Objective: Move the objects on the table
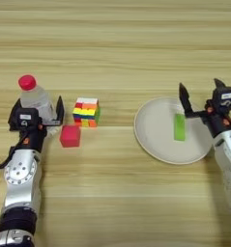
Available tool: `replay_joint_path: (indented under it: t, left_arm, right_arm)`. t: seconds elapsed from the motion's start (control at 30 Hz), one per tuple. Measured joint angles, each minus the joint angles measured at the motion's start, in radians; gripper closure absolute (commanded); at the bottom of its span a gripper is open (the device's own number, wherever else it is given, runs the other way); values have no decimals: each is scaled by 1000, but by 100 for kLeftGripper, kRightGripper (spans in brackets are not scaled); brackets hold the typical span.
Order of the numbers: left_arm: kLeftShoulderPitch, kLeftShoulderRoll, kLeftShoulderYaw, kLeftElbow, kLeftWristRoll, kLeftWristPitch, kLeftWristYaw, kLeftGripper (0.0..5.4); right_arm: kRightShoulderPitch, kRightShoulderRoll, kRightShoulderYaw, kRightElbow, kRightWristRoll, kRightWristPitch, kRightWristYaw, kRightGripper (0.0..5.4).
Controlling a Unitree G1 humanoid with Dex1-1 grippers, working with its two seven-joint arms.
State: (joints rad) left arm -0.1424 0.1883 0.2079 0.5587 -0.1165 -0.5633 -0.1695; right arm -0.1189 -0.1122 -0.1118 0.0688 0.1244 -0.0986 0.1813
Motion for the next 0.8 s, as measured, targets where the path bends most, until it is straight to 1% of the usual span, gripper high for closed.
replay_joint_path:
  t: [0.17,0.3,0.53,0.8]
  left_arm:
    - [0,-1,-4,0,0,0,6,2]
    - [0,-1,-7,0,0,0,7,2]
    - [0,-1,-8,-3,0,0,10,2]
    - [0,-2,-8,-4,0,1,10,2]
  right_arm:
    - [-23,-41,-81,86,18,-27,-23,0]
    - [-43,-60,-117,146,23,-55,-34,0]
    - [-77,-88,-156,300,23,-97,-45,0]
    - [-99,-106,-171,360,25,-132,-45,0]
